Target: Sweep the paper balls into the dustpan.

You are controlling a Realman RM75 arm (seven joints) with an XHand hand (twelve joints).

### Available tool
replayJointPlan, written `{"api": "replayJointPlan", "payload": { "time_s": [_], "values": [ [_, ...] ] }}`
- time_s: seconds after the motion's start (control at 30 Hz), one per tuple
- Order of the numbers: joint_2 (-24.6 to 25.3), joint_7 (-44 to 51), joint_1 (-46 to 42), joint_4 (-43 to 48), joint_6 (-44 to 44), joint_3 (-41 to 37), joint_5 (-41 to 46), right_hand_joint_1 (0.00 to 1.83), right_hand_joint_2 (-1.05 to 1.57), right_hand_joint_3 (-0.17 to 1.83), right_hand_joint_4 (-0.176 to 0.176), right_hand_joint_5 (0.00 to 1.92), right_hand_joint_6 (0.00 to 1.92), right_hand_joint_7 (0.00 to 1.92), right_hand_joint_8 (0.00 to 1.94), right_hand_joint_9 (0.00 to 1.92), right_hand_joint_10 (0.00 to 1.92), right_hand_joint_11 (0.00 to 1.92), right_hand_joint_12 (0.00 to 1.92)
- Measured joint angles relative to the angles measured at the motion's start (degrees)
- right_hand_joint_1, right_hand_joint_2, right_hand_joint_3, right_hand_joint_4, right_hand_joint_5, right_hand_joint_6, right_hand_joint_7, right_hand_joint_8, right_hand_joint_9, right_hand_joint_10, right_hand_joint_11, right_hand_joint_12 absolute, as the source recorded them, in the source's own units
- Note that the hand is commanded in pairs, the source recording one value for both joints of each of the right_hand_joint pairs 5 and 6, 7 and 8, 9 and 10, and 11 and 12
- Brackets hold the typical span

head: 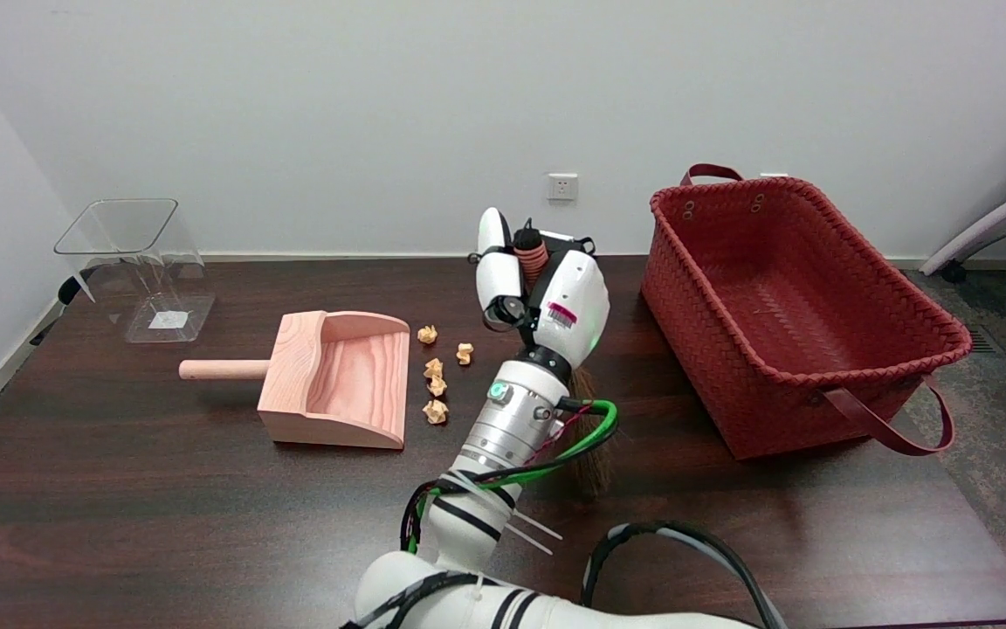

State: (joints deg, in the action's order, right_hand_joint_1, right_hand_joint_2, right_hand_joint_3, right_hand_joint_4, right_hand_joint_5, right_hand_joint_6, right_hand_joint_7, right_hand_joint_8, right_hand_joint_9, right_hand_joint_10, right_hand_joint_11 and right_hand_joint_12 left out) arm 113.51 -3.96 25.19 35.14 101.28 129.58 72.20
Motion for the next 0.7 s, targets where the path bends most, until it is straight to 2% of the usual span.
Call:
{"api": "replayJointPlan", "payload": {
  "time_s": [0.7],
  "values": [
    [1.1, -20.9, 2.1, -5.2, -2.2, -0.6, 10.0, 0.58, 1.57, -0.17, 0.0, 1.92, 1.92, 1.92, 1.92, 1.92, 1.92, 1.92, 1.92]
  ]
}}
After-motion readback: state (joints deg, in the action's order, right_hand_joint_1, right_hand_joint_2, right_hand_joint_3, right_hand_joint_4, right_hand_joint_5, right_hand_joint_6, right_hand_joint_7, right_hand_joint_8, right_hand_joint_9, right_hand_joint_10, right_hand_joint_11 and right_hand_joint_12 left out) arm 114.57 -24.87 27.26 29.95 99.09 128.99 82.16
